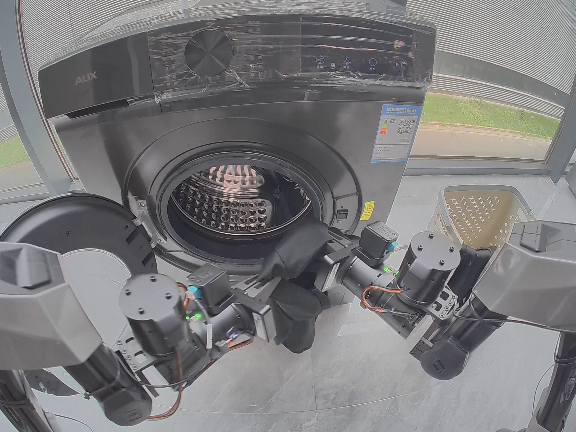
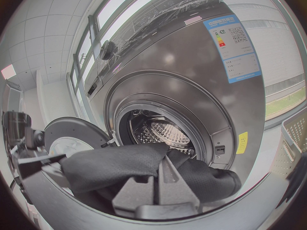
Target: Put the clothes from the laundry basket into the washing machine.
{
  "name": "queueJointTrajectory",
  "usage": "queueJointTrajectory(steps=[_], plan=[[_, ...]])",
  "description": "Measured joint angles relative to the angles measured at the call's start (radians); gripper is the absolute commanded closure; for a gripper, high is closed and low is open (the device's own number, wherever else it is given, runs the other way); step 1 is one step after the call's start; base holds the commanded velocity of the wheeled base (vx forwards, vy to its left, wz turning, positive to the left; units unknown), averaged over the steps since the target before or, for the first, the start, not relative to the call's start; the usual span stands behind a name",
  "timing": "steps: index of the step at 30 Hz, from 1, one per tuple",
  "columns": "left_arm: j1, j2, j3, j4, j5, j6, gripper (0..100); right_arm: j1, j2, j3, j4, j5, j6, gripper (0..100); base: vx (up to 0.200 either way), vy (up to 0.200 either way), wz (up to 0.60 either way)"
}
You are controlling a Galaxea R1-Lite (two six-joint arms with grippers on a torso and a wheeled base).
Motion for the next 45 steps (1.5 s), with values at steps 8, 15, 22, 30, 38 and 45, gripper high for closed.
queueJointTrajectory(steps=[8, 15, 22, 30, 38, 45], plan=[[0.041, -0.241, 0.152, 0.005, -0.143, 0.009, 100, -0.008, -0.094, 0.165, -0.001, 0.057, 0.0, 100, 0.0, 0.0, 0.0], [0.116, -0.349, 0.214, 0.005, -0.303, 0.01, 100, -0.025, -0.189, 0.303, 0.0, 0.149, -0.003, 100, 0.0, 0.0, 0.0], [0.158, -0.383, 0.241, 0.002, -0.388, 0.01, 100, -0.066, -0.219, 0.339, 0.0, 0.157, -0.011, 100, 0.0, 0.0, 0.0], [0.169, -0.376, 0.231, 0.004, -0.371, 0.009, 100, -0.078, -0.234, 0.366, -0.001, 0.157, -0.023, 100, 0.0, 0.0, 0.0], [0.224, -0.366, 0.212, 0.004, -0.357, 0.008, 100, -0.078, -0.246, 0.417, -0.001, 0.159, -0.025, 100, 0.0, 0.0, 0.0], [0.233, -0.359, 0.205, 0.004, -0.355, 0.008, 100, -0.07, -0.248, 0.422, -0.001, 0.16, -0.025, 0, 0.0, 0.0, 0.0]])
